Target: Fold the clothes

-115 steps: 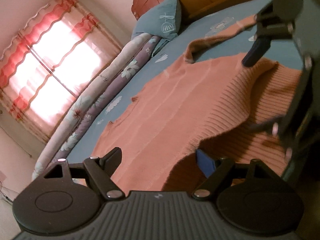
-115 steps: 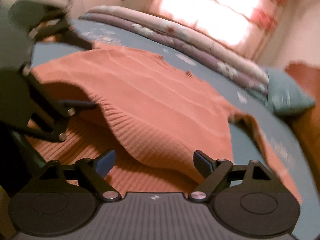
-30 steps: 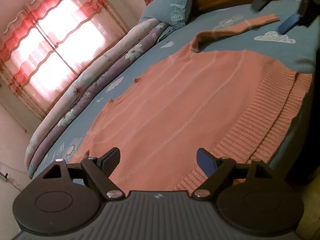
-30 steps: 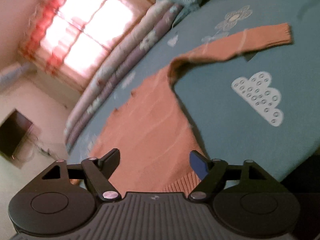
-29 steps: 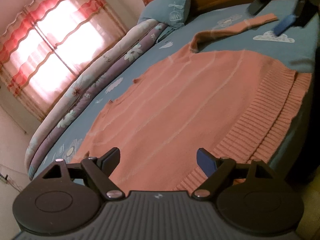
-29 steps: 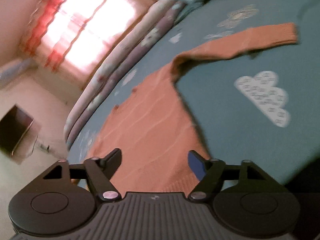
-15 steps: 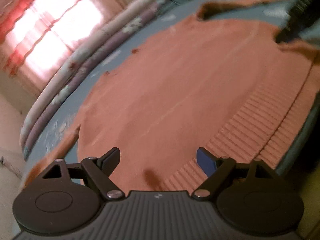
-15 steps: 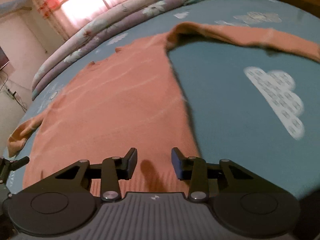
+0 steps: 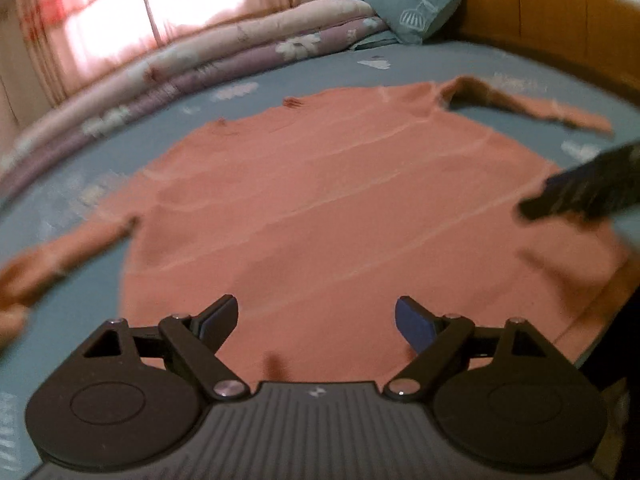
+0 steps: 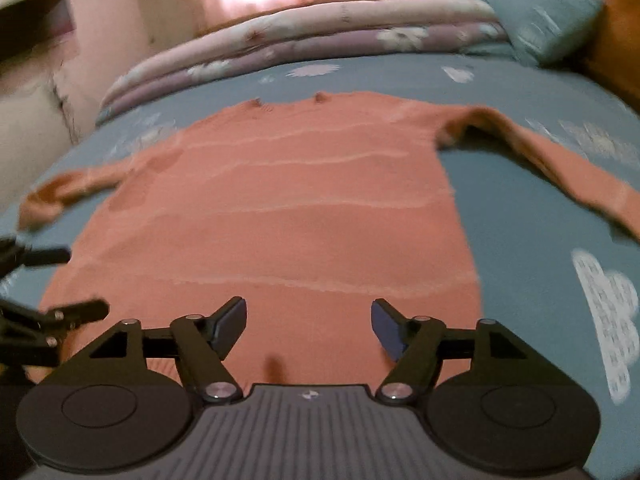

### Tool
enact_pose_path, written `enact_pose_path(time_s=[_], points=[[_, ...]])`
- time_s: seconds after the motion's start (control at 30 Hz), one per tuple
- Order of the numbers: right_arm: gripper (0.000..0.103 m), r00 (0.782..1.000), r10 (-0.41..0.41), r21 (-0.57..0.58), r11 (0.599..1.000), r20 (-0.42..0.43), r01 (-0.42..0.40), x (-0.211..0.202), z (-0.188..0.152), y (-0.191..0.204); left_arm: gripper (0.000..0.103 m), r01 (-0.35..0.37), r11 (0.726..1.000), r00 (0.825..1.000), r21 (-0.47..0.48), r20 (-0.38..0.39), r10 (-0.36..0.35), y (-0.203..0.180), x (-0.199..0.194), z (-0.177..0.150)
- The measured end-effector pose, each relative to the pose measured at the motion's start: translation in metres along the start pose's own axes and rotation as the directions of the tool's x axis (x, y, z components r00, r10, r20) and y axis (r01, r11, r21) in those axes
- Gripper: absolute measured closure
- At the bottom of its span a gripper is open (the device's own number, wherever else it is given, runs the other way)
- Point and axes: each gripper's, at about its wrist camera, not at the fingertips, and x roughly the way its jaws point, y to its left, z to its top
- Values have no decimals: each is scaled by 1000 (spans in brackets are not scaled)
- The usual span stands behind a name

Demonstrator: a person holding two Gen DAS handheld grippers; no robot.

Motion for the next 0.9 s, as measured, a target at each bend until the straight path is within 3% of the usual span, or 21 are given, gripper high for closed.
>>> enact_pose_path(time_s=[0.1, 0.17, 0.2, 0.4, 0.53, 0.63, 0.73, 0.83, 0.9], points=[[22, 993, -104, -79, 992, -49, 100, 20, -7, 10, 17, 13, 999, 996, -49, -93, -17, 1, 21, -7], [2, 993, -103, -69, 993, -56, 99, 18, -17, 7, 13, 21, 994, 993, -105, -116, -33, 8, 22, -20], [0, 993, -102, -66, 993, -57, 98, 16, -22, 6, 8, 33, 989, 992, -142, -116, -49, 13, 19, -27], [0, 994, -102, -74, 992, -38, 99, -5, -48, 0, 3, 41, 988, 986, -150, -153, -64, 19, -7, -56], [0, 990, -116, -76, 991, -77, 111, 0, -39, 4, 3, 43, 986, 979, -164, -188, -74, 24, -6, -42], [0, 992, -75, -49, 996, -105, 70, -1, -26, 1, 3, 86, 977, 983, -193, -145, -115, 30, -9, -22], [0, 997, 47, 23, 999, -54, -45, -4, 0, -10, 3, 204, 936, 971, -286, -64, -232, 52, -2, 10], [0, 985, 168, 125, 979, -38, -162, 17, 39, -21, 3, 305, 862, 944, -406, 10, -329, 81, 32, 44], [0, 972, 231, 179, 959, -42, -221, 42, 61, -26, 3, 351, 794, 920, -496, 26, -390, 99, 67, 61]])
